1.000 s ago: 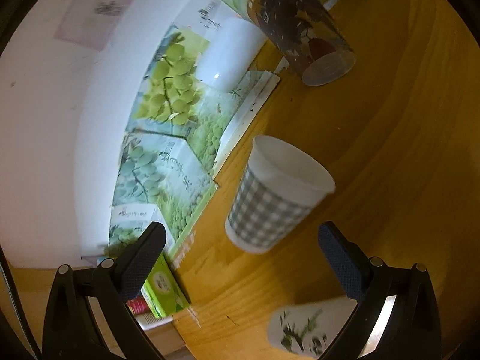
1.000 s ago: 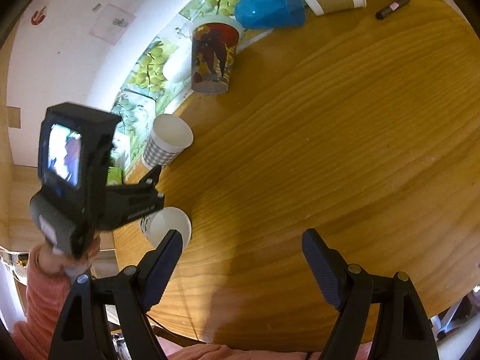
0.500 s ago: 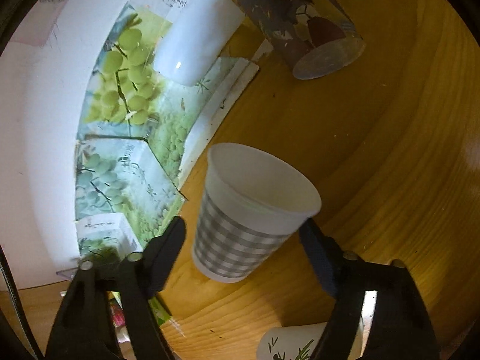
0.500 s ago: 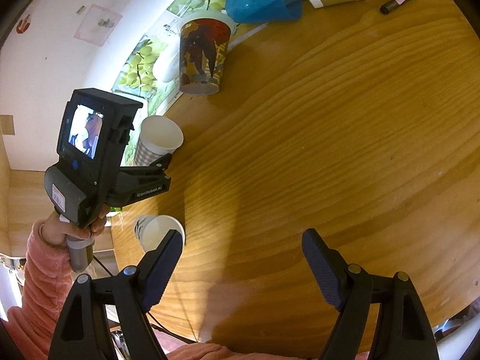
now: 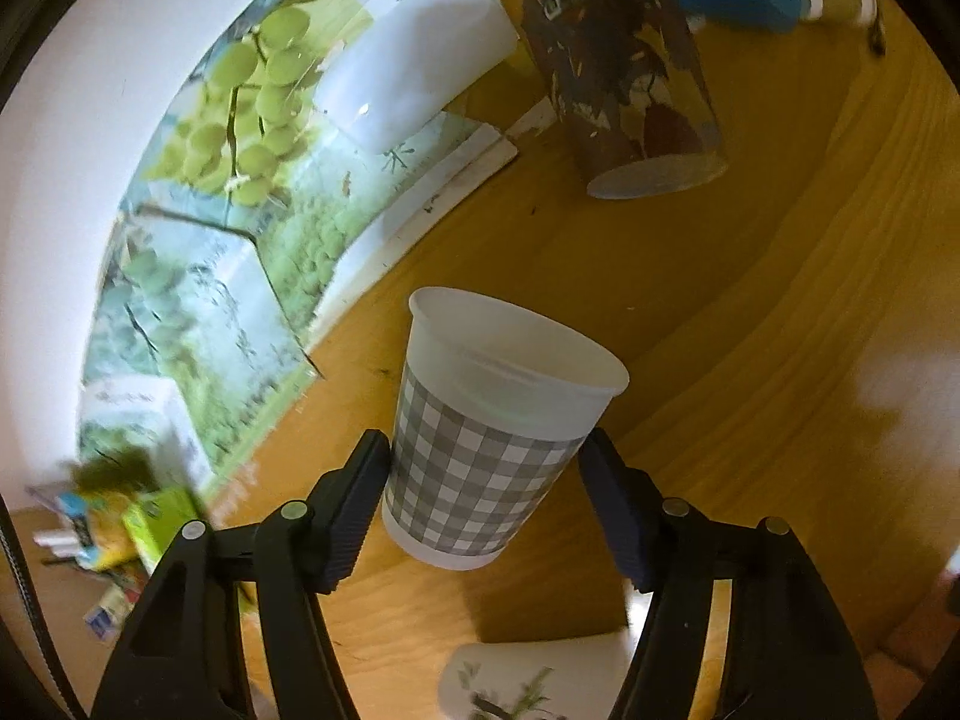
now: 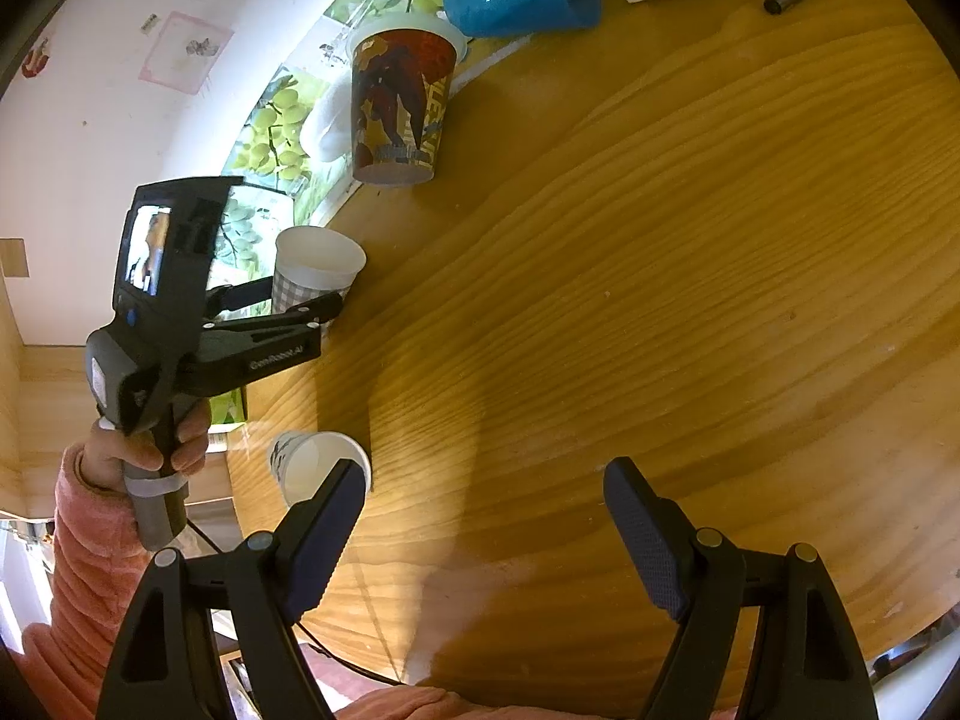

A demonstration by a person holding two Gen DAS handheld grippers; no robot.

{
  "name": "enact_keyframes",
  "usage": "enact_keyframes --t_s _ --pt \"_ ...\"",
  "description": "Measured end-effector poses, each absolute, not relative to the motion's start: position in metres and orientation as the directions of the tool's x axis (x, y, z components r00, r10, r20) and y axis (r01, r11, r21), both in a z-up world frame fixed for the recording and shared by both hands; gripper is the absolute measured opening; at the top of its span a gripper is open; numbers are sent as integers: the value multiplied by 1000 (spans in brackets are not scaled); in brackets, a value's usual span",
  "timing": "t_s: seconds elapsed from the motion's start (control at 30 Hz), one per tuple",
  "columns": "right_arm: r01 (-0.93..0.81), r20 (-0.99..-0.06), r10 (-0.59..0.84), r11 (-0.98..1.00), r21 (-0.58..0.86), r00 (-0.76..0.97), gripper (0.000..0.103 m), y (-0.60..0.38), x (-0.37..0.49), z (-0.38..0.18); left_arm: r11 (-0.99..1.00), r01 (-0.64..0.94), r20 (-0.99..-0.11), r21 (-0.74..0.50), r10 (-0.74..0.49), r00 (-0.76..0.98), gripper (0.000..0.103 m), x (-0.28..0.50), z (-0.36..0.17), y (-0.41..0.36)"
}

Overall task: Flip cup upright
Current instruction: 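Close the left gripper around the body of the gray-checkered cup, then lift and turn the cup with the left gripper while the right gripper approaches it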

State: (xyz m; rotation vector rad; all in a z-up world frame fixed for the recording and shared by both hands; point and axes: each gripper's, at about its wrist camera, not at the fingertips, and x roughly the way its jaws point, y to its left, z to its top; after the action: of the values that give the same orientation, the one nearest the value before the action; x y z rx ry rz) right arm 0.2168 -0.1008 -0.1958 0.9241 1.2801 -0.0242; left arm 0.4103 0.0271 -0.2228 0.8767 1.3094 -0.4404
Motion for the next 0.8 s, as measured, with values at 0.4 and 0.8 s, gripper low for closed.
enact_keyframes --t_s 0.4,0.8 --pt "491 -806 470 639 592 359 83 -100 217 -194 812 582 -998 43 4 67 68 394 -187 57" --pt "506 -774 469 586 633 426 83 -108 191 -184 875 451 -981 -177 -193 -12 68 325 -155 82"
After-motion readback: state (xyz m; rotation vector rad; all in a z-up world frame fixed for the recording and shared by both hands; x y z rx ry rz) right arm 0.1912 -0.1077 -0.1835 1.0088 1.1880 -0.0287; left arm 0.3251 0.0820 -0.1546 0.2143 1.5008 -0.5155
